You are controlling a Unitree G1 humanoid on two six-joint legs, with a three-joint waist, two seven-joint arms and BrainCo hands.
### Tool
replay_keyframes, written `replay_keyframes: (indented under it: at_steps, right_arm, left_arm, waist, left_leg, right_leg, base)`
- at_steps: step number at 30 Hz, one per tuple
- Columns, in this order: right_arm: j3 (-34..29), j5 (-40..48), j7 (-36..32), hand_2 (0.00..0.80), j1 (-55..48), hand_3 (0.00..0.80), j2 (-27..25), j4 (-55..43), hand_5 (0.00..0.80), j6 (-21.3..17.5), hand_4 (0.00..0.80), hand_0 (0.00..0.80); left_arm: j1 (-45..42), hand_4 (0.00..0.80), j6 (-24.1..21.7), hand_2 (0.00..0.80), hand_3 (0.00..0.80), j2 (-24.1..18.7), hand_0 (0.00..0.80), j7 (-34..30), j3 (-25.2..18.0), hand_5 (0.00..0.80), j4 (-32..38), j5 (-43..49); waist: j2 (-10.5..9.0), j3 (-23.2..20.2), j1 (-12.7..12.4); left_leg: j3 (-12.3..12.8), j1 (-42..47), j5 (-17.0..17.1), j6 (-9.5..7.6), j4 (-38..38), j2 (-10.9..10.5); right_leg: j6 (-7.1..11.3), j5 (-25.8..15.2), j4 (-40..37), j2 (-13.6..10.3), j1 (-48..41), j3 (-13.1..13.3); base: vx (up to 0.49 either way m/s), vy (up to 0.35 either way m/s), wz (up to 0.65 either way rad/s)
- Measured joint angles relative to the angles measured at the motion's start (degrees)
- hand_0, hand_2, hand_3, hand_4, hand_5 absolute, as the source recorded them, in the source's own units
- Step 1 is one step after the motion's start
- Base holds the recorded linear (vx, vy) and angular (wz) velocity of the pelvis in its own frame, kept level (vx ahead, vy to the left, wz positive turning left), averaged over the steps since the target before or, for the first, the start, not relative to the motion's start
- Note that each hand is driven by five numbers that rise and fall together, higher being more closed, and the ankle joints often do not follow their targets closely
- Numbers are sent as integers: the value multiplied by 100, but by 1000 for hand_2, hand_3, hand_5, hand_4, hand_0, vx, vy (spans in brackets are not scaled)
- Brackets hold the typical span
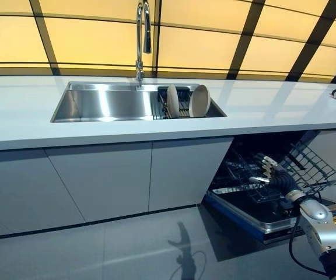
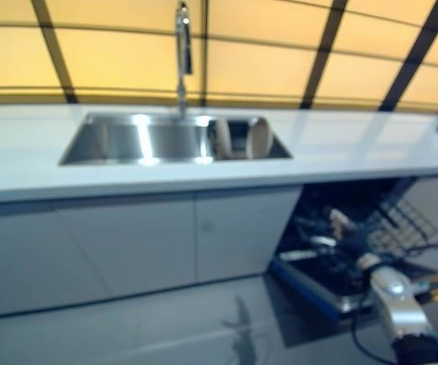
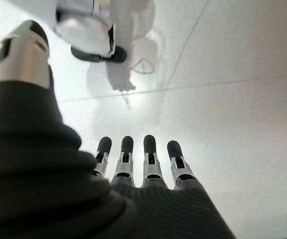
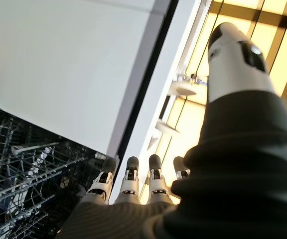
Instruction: Take plates into dishwasher
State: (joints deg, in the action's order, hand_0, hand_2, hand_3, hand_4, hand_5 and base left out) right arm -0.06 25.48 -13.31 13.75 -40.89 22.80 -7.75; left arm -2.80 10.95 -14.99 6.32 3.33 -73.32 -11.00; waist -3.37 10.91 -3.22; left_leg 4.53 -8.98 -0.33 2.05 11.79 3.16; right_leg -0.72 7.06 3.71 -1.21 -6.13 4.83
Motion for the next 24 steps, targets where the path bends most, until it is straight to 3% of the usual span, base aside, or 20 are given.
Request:
replay_keyframes:
  at_steps: [2,4,7,9,13,17,22,24]
  right_arm:
    - [13,-7,-2,0,-27,0,55,-54,0,0,0,0]
    - [35,-9,10,0,-55,0,57,-337,0,-25,0,0]
    - [38,-8,52,0,-1,0,57,-368,0,-62,0,0]
    - [33,-9,143,0,88,0,53,-362,0,-65,0,0]
    - [2,-9,152,0,108,0,28,-269,0,-69,0,0]
    - [-35,-9,153,0,97,0,12,-283,0,-67,0,0]
    - [-147,-9,146,0,71,0,28,-275,0,-68,0,0]
    - [-198,-10,162,0,72,0,47,-241,0,-69,0,0]
  left_arm:
    - [18,0,11,0,0,11,0,45,0,0,23,2]
    - [113,0,60,0,0,-168,0,112,4,0,258,10]
    - [399,0,87,0,0,-393,0,135,4,0,259,20]
    - [489,0,87,0,0,-573,0,112,5,0,245,32]
    - [304,0,115,0,0,-443,0,9,4,0,96,135]
    - [178,0,125,0,0,-363,0,-56,2,0,54,249]
    - [354,0,116,0,0,-404,0,-54,10,0,95,348]
    - [408,0,113,0,0,-320,0,-58,62,0,88,349]
  waist:
    - [-2,-24,69]
    - [-72,-53,-8]
    - [-142,-32,-93]
    - [-213,-48,-113]
    - [-203,-90,-70]
    - [-303,-127,-65]
    - [-241,-188,-65]
    - [-62,-302,-60]
  left_leg:
    - [237,105,53,-146,-124,-41]
    - [465,198,54,-286,-231,-168]
    - [435,98,-98,-280,73,-197]
    - [380,-239,-409,-178,762,-98]
    - [310,-454,-581,-37,885,40]
    - [502,-326,-572,-203,683,-114]
    - [500,-79,-641,-294,475,-195]
    - [570,202,-508,-476,-82,-176]
  right_leg:
    - [110,50,-116,-185,-174,-40]
    - [246,-53,-216,-375,-198,-273]
    - [287,-125,-469,-408,-382,-364]
    - [397,-54,-668,-370,-509,-353]
    - [278,6,-775,-278,-554,-344]
    - [400,32,-741,-506,-526,-280]
    - [414,33,-269,-520,-454,-354]
    - [587,145,936,-501,110,-514]
  base:
    - [121,29,2]
    - [73,-5,-19]
    - [22,-5,7]
    - [41,52,15]
    - [107,93,4]
    - [148,139,-7]
    - [128,171,2]
    - [188,283,-13]
